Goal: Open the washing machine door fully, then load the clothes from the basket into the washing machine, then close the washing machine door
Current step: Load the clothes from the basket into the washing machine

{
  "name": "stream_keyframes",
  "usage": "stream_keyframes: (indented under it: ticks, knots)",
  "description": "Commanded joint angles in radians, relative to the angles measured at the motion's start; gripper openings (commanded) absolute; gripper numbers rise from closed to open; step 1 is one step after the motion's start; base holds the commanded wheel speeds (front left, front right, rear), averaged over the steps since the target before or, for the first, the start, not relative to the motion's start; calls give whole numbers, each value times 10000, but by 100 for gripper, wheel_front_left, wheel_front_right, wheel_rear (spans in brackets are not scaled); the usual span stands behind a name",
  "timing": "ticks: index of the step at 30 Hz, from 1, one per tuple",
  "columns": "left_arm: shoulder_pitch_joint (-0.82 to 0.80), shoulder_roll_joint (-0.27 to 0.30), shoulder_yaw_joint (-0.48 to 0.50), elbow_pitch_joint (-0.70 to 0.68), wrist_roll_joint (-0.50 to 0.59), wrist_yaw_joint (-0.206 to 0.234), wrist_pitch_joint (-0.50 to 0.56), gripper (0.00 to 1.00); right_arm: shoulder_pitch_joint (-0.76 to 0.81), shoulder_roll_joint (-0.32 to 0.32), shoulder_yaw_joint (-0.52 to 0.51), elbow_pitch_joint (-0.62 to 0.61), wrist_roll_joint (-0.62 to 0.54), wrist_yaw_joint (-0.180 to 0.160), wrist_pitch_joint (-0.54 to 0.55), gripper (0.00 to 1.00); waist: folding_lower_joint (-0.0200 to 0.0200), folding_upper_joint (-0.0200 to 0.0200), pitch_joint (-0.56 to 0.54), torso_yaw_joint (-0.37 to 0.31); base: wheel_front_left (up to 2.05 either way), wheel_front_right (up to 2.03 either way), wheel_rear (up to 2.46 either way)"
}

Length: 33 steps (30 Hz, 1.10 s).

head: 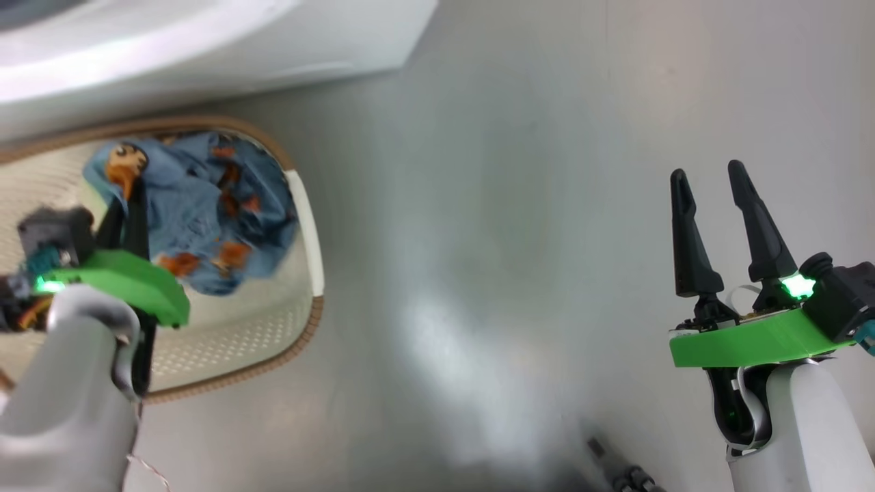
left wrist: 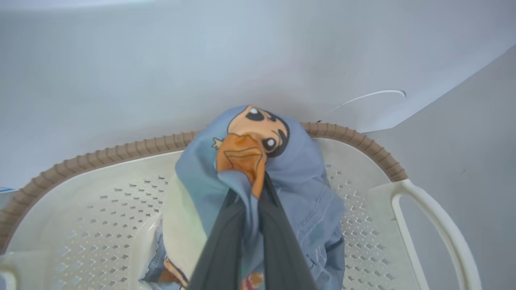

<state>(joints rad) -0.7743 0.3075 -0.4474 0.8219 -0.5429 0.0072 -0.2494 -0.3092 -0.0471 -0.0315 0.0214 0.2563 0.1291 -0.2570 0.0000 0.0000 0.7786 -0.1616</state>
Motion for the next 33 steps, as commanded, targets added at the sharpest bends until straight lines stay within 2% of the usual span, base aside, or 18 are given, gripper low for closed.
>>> stream_keyframes:
  ticks: [1,15,33]
  knots:
    - [615,287,511,-486,202,122,-123,0,230,-31,215,-110,-25,16,-48,100,0,0,-930,434,0,0,0]
    - [3508,-818,2693,-3362,1776,-144,-123,0,565,-31,418,646,-194,16,-48,100,0,0,-3367,1034,0,0,0]
    - [5911,-1737,4462,-6089,3234,-313,-124,0,1202,-31,646,1364,-281,16,-48,100,0,0,-5707,1388,0,0,0]
